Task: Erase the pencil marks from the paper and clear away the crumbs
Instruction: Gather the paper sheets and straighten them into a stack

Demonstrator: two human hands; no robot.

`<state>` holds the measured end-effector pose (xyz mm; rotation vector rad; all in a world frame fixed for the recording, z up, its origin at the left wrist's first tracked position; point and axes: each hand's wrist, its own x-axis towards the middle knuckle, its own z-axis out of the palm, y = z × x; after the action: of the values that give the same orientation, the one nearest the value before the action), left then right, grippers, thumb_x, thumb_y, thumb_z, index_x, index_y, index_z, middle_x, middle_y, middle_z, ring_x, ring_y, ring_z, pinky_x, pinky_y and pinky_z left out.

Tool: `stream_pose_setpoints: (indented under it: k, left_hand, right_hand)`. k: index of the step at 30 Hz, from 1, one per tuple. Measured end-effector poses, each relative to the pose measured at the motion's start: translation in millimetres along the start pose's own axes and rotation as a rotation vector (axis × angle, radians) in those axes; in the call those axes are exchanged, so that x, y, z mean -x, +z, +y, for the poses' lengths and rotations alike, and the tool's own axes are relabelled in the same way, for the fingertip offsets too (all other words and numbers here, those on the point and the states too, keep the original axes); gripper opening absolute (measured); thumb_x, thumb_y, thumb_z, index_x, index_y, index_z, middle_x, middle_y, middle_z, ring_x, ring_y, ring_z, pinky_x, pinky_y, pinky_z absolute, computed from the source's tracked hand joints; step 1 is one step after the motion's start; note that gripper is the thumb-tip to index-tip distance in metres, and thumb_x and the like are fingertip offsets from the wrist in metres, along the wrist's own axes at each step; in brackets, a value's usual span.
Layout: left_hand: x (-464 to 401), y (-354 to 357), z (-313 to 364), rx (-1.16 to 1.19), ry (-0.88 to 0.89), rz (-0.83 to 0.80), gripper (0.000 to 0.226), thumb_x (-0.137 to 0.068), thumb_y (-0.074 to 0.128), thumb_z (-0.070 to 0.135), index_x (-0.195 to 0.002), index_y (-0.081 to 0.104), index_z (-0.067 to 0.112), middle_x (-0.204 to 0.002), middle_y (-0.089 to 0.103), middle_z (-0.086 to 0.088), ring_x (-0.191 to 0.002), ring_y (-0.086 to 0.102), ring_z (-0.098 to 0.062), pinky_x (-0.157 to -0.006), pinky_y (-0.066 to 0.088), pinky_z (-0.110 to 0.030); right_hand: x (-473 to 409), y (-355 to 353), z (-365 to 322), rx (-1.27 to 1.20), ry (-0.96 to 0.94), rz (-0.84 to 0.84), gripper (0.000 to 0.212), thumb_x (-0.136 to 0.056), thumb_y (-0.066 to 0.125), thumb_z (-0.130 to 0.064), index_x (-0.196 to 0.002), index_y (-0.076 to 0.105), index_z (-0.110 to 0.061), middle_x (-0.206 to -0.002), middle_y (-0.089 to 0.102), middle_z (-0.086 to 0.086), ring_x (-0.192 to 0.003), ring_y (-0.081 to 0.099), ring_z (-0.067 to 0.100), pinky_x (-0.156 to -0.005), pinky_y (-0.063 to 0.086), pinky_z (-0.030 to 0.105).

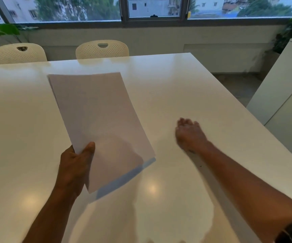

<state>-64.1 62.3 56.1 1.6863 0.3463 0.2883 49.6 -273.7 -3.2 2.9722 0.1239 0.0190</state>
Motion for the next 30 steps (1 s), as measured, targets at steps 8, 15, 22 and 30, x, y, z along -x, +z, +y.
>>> stream_pose_setpoints:
  k: [8, 15, 22, 30]
  left_hand:
    - [7.9, 0.7, -18.1, 0.014, -0.225, -0.188, 0.015, -0.094, 0.066, 0.024, -0.101, 0.069, 0.010, -0.078, 0.076, -0.007, -0.073, 0.073, -0.029, -0.068, 0.057, -0.041]
    - [12.3, 1.6, -20.3, -0.005, -0.405, -0.330, 0.043, -0.086, 0.072, 0.033, -0.117, 0.064, 0.005, -0.104, 0.071, -0.026, -0.096, 0.067, -0.049, -0.087, 0.055, -0.062]
    - [21.9, 15.6, -17.4, 0.047, -0.493, -0.381, 0.035, -0.092, 0.067, 0.019, -0.120, 0.062, -0.001, -0.105, 0.071, -0.027, -0.098, 0.067, -0.050, -0.092, 0.052, -0.063]
    - [21.2, 27.7, -13.6, 0.002, -0.503, -0.401, 0.035, -0.094, 0.064, 0.012, -0.123, 0.059, -0.006, -0.108, 0.071, -0.027, -0.101, 0.067, -0.048, -0.097, 0.048, -0.062]
  right_hand:
    - [108.9, -19.3, 7.8, -0.286, -0.095, 0.122, 0.090, -0.092, 0.016, -0.071, -0.151, 0.034, -0.005, -0.159, 0.029, 0.013, -0.148, 0.023, 0.032, -0.116, 0.023, 0.052]
    - [87.1, 13.2, 38.0, -0.141, 0.048, 0.078, 0.096, -0.087, 0.012, -0.078, -0.158, 0.012, -0.012, -0.165, 0.007, 0.009, -0.152, -0.001, 0.025, -0.120, 0.004, 0.050]
    - [68.5, -0.5, 70.4, -0.478, 0.216, 0.137, 0.095, -0.087, 0.024, -0.067, -0.154, 0.017, -0.001, -0.162, 0.019, 0.016, -0.151, 0.011, 0.028, -0.120, 0.012, 0.046]
    - [87.9, 18.9, 46.4, -0.244, 0.054, 0.088, 0.102, -0.086, 0.022, -0.079, -0.157, 0.004, -0.009, -0.166, 0.003, 0.009, -0.152, -0.005, 0.024, -0.122, 0.002, 0.049]
